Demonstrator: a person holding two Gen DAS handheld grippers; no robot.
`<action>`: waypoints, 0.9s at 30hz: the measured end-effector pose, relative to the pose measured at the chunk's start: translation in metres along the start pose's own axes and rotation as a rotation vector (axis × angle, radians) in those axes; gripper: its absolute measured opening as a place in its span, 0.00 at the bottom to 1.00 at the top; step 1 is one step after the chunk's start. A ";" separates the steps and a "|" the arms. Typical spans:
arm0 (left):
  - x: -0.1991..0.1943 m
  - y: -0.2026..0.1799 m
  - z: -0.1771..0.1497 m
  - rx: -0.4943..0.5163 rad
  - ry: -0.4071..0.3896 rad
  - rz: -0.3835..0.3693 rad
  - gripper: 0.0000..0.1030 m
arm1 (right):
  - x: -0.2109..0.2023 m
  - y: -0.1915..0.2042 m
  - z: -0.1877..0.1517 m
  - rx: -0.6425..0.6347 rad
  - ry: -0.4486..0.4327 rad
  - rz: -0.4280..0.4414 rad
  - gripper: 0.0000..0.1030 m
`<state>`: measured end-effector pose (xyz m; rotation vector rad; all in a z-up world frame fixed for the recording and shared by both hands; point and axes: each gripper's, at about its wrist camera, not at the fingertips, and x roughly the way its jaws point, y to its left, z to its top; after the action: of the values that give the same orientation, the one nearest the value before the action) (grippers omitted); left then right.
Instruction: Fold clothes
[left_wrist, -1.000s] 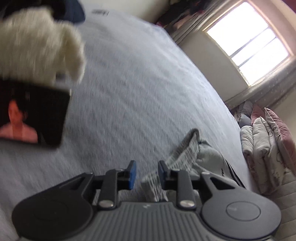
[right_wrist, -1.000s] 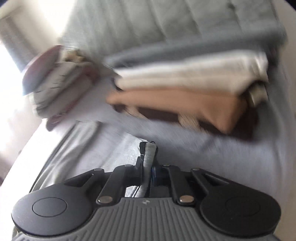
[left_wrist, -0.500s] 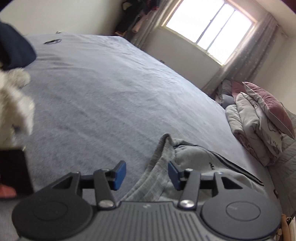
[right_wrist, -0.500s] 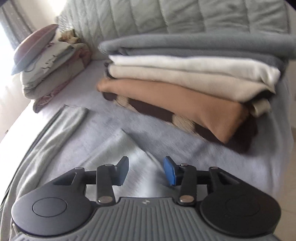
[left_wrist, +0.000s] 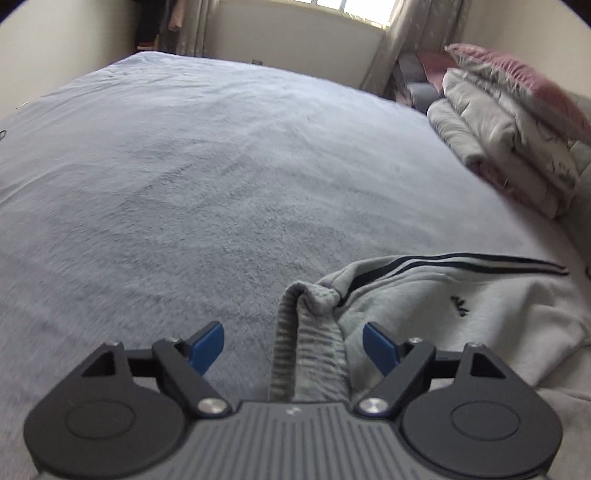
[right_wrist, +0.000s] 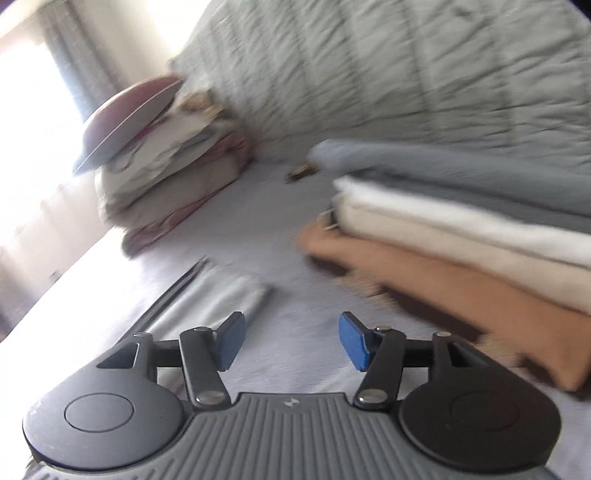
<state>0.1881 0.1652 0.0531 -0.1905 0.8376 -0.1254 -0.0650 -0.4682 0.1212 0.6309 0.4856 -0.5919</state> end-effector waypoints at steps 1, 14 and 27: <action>0.009 0.000 0.004 -0.004 0.015 -0.016 0.81 | 0.010 0.007 0.001 -0.019 0.029 0.015 0.61; 0.029 -0.008 0.011 -0.014 -0.097 -0.047 0.21 | 0.170 0.141 0.014 -0.481 0.158 0.060 0.62; 0.040 0.009 0.029 -0.114 -0.097 -0.102 0.20 | 0.331 0.175 0.079 -0.437 0.181 -0.047 0.62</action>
<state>0.2368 0.1700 0.0410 -0.3445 0.7389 -0.1625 0.3076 -0.5249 0.0547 0.2573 0.7752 -0.4543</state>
